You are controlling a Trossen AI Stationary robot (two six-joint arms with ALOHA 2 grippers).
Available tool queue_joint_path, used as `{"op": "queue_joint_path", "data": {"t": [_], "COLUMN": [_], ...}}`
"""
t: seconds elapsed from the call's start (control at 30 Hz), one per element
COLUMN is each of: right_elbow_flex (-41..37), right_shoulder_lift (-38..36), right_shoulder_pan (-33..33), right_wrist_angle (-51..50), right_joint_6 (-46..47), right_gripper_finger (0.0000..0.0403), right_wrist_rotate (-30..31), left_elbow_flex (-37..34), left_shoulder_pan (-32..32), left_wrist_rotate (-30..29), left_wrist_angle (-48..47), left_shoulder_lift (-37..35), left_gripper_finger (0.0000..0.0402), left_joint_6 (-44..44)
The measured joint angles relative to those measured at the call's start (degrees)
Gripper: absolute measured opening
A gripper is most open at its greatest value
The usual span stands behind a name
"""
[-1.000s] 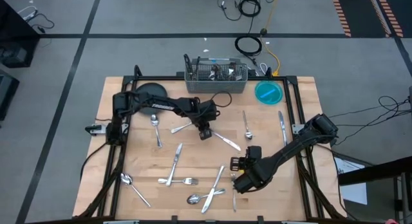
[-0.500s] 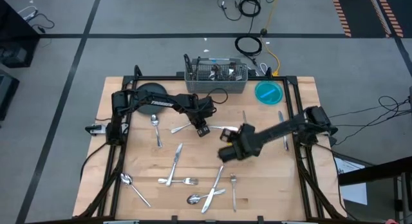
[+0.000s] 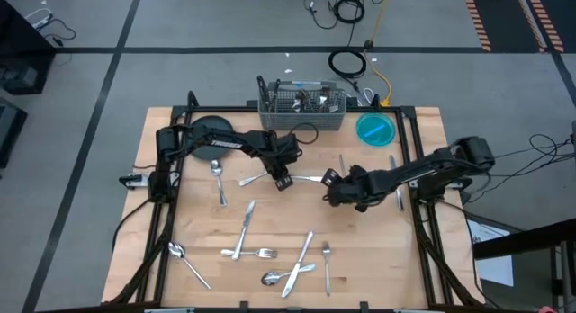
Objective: Sort silverware
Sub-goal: Put the table knife into the silverware organizer
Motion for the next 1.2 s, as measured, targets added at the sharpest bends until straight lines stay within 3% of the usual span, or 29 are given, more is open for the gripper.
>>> {"op": "queue_joint_path", "data": {"t": [0.13, 0.43, 0.57, 0.73, 1.2], "right_elbow_flex": [-4.66, -4.73, -4.73, -4.73, -4.73], "right_shoulder_lift": [-3.3, -5.99, -6.01, -6.01, -6.01], "right_shoulder_pan": [-0.95, -4.72, -5.12, -5.31, -5.53], "right_wrist_angle": [7.77, 4.45, 4.5, 4.54, 4.56], "right_joint_6": [-5.25, -13.42, -14.59, -15.31, -15.75], "right_gripper_finger": [0.0168, 0.0169, 0.0169, 0.0169, 0.0169], "right_wrist_rotate": [1.79, 2.6, 2.63, 3.78, 4.02], "left_elbow_flex": [-0.08, -0.28, -0.04, 0.24, -1.37], "left_shoulder_pan": [0.33, 0.72, 0.71, 0.64, 0.24], "left_wrist_rotate": [1.32, 1.27, -0.24, -6.89, -8.47], "left_wrist_angle": [0.26, 0.52, -0.11, 0.0, 0.41], "left_shoulder_lift": [0.02, -1.02, -2.88, -5.61, -5.86], "left_gripper_finger": [0.0, 0.0, 0.0, 0.0, 0.0], "left_joint_6": [-0.15, -0.13, -0.12, 0.2, 3.42]}}
